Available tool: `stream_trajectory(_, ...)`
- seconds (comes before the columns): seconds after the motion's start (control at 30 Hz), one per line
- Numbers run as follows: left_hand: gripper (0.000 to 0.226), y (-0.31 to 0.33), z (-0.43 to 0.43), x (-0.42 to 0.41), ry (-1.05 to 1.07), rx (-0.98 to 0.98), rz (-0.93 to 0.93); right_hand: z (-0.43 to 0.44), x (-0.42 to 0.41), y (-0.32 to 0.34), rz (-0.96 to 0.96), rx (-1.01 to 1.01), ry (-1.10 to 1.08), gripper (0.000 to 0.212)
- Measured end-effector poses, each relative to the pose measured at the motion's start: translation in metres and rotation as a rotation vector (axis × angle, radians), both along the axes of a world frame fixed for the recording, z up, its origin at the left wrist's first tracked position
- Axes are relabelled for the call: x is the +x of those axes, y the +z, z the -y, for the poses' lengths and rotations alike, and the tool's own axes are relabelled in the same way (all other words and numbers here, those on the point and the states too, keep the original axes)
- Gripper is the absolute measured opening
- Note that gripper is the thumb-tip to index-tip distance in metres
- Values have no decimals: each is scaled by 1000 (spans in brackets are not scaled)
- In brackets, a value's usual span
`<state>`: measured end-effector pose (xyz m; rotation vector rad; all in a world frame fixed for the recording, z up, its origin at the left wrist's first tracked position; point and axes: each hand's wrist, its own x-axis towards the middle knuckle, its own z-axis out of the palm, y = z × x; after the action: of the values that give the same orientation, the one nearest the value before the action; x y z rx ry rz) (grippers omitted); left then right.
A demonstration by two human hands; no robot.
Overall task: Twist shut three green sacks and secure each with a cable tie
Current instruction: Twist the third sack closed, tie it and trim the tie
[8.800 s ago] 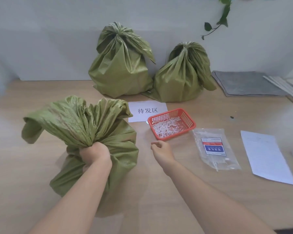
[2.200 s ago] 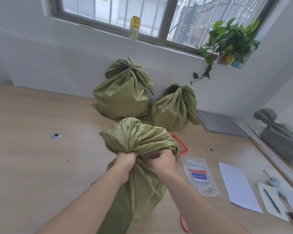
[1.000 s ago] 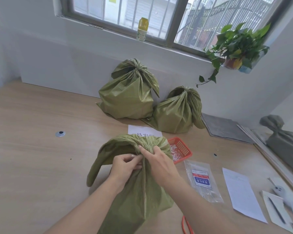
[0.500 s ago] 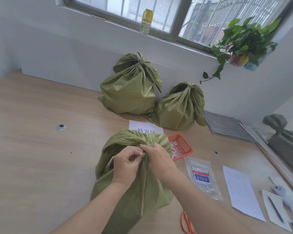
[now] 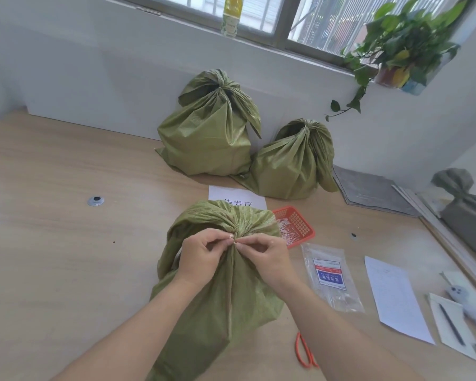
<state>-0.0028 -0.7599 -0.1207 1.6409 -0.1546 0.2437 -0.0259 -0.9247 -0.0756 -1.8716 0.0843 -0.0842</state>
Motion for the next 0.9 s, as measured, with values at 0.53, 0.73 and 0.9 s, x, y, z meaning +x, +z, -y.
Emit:
stream_trajectory(0.53,22,-6,10,7,-47,-83,-1,7,13,-9,19,-73,52,10)
stream_trajectory(0.73,25,-10,11,12,-77,2,63,8,15,-8,-1,-72,61,9)
stream_trajectory(0.9,30,-14,10,14,-104,58,112,11,14,-7,-27,-65,67,10)
